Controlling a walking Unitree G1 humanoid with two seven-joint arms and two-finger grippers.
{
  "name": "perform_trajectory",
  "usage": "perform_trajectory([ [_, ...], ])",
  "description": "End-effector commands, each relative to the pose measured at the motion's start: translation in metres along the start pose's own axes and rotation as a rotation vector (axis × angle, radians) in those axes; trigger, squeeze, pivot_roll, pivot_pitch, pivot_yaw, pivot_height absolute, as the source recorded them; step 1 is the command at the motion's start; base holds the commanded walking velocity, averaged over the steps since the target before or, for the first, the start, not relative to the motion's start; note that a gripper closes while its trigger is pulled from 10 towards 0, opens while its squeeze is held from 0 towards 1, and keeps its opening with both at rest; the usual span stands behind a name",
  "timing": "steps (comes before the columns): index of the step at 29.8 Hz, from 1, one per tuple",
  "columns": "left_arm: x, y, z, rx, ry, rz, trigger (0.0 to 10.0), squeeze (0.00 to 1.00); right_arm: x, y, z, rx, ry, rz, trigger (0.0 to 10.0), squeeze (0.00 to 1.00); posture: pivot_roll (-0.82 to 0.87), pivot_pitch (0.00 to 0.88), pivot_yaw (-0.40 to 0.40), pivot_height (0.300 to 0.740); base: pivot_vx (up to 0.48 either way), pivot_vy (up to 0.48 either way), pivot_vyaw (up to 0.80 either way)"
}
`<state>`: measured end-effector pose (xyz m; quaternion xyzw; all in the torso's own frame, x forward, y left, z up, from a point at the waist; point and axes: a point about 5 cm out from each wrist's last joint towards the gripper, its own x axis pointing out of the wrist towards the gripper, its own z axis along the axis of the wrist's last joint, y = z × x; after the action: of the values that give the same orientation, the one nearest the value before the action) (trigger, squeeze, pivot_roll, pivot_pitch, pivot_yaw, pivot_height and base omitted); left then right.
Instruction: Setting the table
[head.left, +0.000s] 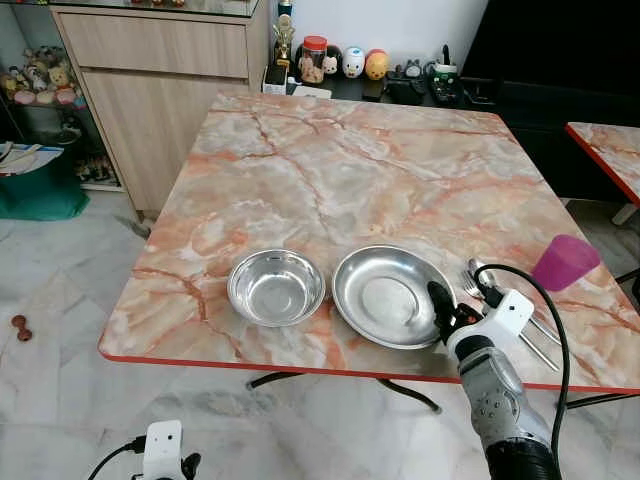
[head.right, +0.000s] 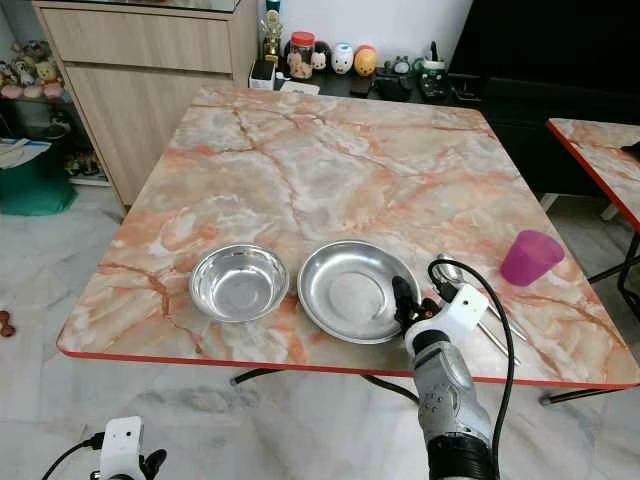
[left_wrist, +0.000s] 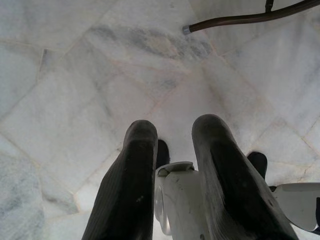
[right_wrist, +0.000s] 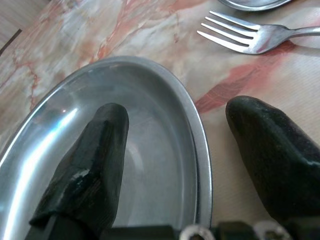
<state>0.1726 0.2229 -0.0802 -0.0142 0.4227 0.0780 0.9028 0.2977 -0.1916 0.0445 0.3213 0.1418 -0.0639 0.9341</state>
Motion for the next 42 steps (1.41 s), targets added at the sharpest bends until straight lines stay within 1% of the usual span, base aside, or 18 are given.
perform_trajectory([
  [1,-0.001,-0.002,-0.005,-0.005,0.025,-0.008,10.0,0.00,0.000,-0.004,0.002,0.001,-0.005,-0.020,10.0,0.00,0.03,0.000,-0.098,0.740,0.000,0.000,0.00],
  [7,-0.001,-0.001,-0.006,-0.009,0.025,-0.004,10.0,0.00,0.000,-0.003,0.001,0.000,0.000,-0.016,10.0,0.00,0.03,0.000,-0.098,0.740,0.000,0.000,0.00],
  [16,-0.001,0.000,-0.005,-0.007,0.020,-0.004,10.0,0.00,-0.003,0.003,0.000,0.033,-0.026,0.014,10.0,0.00,0.03,0.010,-0.097,0.740,0.000,0.000,0.00],
  [22,-0.001,-0.003,-0.004,-0.003,0.014,-0.014,10.0,0.00,-0.010,-0.002,0.006,0.070,-0.086,-0.002,10.0,0.00,0.02,0.013,-0.095,0.740,0.000,0.000,0.00],
  [29,0.000,-0.002,-0.003,0.001,0.011,-0.014,10.0,0.00,-0.013,-0.005,0.008,0.058,-0.091,-0.006,10.0,0.00,0.02,0.015,-0.093,0.740,0.000,0.000,0.00],
  [33,0.000,-0.002,-0.003,0.002,0.012,-0.014,10.0,0.00,-0.014,-0.007,0.005,0.052,-0.084,-0.020,10.0,0.00,0.02,0.013,-0.093,0.740,0.000,0.000,0.00],
  [36,-0.001,-0.002,-0.003,0.002,0.013,-0.015,10.0,0.00,-0.014,-0.008,0.003,0.044,-0.074,-0.026,10.0,0.00,0.03,0.012,-0.092,0.740,0.000,0.000,0.00],
  [38,-0.001,-0.002,-0.003,0.002,0.012,-0.015,10.0,0.00,-0.013,-0.007,0.002,0.011,-0.060,-0.030,10.0,0.00,0.03,0.012,-0.094,0.740,0.000,0.000,0.00],
  [39,-0.001,-0.002,-0.003,0.002,0.012,-0.014,10.0,0.00,-0.012,-0.007,0.003,-0.062,-0.063,-0.029,10.0,0.00,0.03,0.012,-0.094,0.740,0.000,0.000,0.00],
  [40,-0.001,-0.002,-0.003,0.002,0.013,-0.014,10.0,0.00,-0.012,-0.007,0.004,-0.085,-0.066,-0.027,10.0,0.00,0.03,0.012,-0.094,0.740,0.000,0.000,0.00],
  [42,-0.001,-0.001,-0.004,0.003,0.013,-0.013,10.0,0.00,-0.012,-0.007,0.003,-0.083,-0.066,-0.024,10.0,0.00,0.03,0.012,-0.094,0.740,0.000,0.000,0.00],
])
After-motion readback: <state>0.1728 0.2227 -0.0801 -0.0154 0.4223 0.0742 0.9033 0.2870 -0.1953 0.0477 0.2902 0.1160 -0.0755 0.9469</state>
